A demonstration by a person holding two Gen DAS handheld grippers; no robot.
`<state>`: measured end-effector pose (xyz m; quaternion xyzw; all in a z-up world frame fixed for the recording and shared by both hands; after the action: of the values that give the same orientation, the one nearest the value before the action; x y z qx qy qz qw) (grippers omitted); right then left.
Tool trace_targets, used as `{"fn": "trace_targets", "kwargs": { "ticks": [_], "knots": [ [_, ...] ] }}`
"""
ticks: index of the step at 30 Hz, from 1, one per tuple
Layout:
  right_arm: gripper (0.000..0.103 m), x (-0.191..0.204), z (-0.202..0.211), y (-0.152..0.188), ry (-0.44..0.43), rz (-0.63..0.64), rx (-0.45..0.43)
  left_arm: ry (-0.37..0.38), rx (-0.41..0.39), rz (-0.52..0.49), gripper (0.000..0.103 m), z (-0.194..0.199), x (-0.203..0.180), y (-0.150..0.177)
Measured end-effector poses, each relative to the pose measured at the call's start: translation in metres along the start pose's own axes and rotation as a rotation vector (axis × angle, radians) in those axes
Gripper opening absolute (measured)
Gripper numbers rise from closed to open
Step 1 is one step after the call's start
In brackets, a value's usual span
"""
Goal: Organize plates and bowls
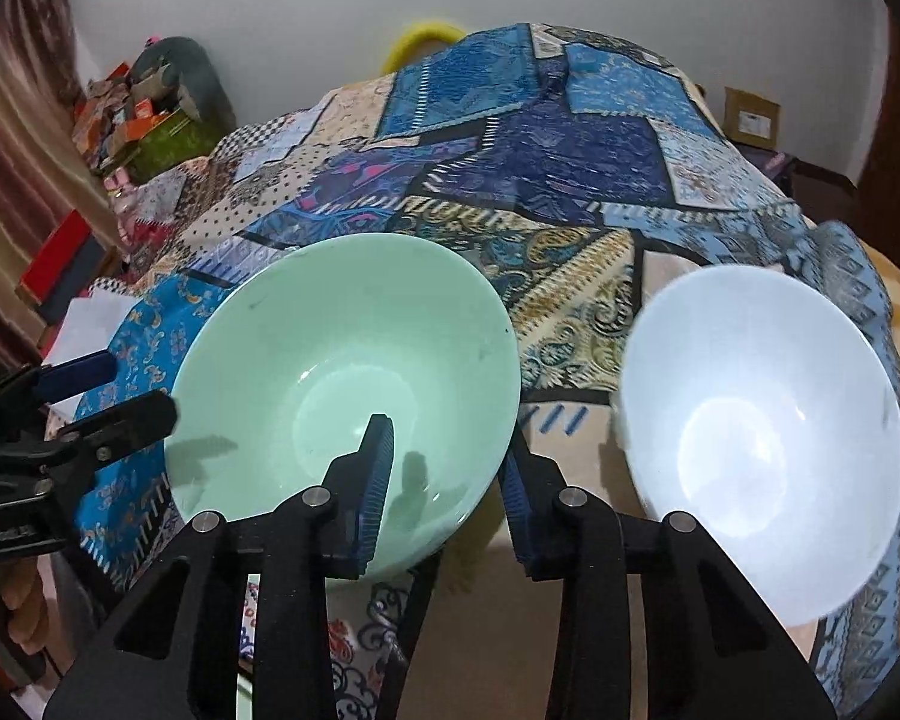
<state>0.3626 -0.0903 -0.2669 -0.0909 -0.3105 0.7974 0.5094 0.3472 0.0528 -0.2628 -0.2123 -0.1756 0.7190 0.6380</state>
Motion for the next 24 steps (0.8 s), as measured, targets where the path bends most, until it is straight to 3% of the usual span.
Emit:
{"fn": "trace_targets", "kwargs": {
  "ticks": [2,4,6,14,24],
  "knots": [
    [0.021,0.006,-0.003,0.002,-0.04,0.03,0.018,-0.005,0.016,0.0,0.073,-0.006,0.0,0.001],
    [0.02,0.011,-0.003,0.003,-0.072,0.045,0.023,-0.011,0.033,-0.002,0.066,-0.012,0.001,0.002],
    [0.02,0.013,-0.003,0.003,-0.067,0.062,0.022,-0.019,0.051,-0.003,0.051,-0.019,0.002,0.004],
    [0.021,0.011,-0.012,-0.002,-0.077,0.027,0.046,0.012,0.065,-0.058,0.021,-0.025,-0.013,0.008],
    [0.02,0.012,-0.009,-0.003,-0.07,0.026,0.045,0.023,0.066,-0.059,0.02,-0.019,-0.021,0.011]
  ]
}}
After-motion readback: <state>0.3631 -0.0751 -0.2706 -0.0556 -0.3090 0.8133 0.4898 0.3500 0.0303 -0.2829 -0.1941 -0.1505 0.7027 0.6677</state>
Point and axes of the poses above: each gripper's, at about its wrist camera, not at the fingertips, and z roughly against the way its jaws point, x to its left, y to its underside, the point moved 8 cm from there along -z, roughly the way its jaws point, and after that the axes turned 2 degrees about z, right-handed, at the moved point
